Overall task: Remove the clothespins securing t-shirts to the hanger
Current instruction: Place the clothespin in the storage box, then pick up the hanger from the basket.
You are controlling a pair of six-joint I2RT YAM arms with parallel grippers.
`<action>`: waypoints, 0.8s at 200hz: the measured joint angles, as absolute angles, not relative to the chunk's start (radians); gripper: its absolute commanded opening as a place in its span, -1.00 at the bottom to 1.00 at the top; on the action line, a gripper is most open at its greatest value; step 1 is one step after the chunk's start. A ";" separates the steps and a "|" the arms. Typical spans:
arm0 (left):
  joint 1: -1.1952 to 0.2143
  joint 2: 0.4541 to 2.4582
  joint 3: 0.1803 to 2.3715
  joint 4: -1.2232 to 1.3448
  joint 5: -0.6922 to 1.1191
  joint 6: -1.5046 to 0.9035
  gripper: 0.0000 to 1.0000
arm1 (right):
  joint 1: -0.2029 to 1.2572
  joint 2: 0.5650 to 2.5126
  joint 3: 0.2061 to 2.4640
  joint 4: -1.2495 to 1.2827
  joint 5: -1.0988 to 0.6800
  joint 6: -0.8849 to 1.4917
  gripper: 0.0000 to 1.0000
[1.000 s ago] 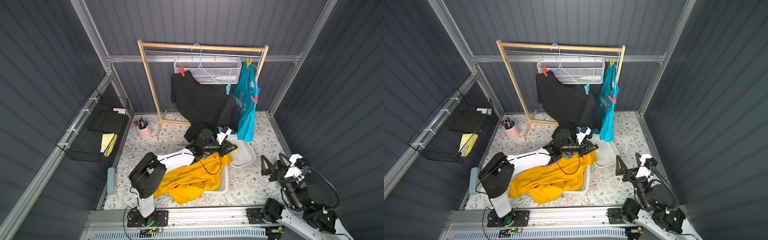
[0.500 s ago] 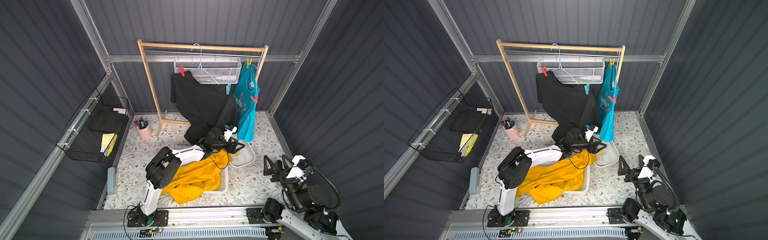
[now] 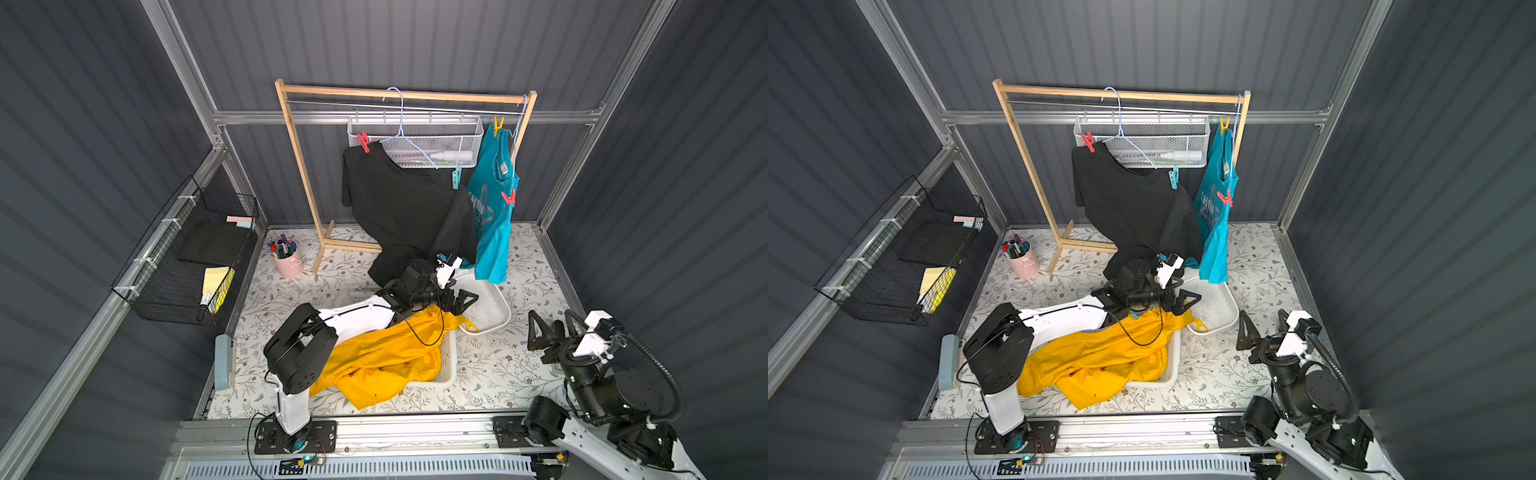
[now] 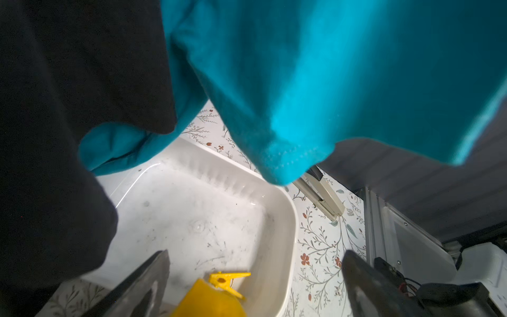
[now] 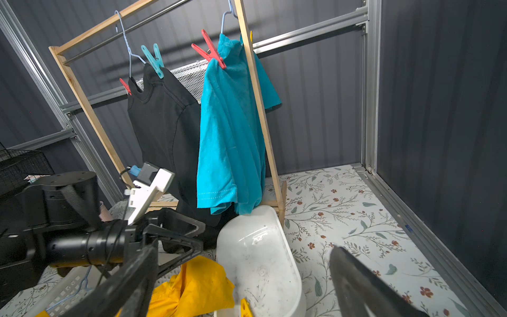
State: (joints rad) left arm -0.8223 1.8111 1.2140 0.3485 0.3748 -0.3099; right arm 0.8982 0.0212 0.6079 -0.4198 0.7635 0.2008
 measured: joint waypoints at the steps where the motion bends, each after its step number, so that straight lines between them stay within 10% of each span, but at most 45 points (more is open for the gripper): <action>1: -0.822 1.805 1.209 0.348 0.374 -0.309 0.99 | 0.898 0.022 0.608 -0.419 0.764 0.201 0.98; 87: -0.822 1.453 0.907 0.298 0.148 -0.270 1.00 | 0.898 0.054 0.608 -0.419 0.775 0.197 0.98; 160: -0.786 1.456 1.143 -0.134 -0.235 -0.373 1.00 | 0.898 0.075 0.608 -0.415 0.775 0.189 0.98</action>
State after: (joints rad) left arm -0.7864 1.4555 1.1435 -0.1341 -0.2348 -0.3733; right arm 0.8982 0.0753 0.6079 -0.4152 0.7750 0.1894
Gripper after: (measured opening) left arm 0.996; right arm 0.989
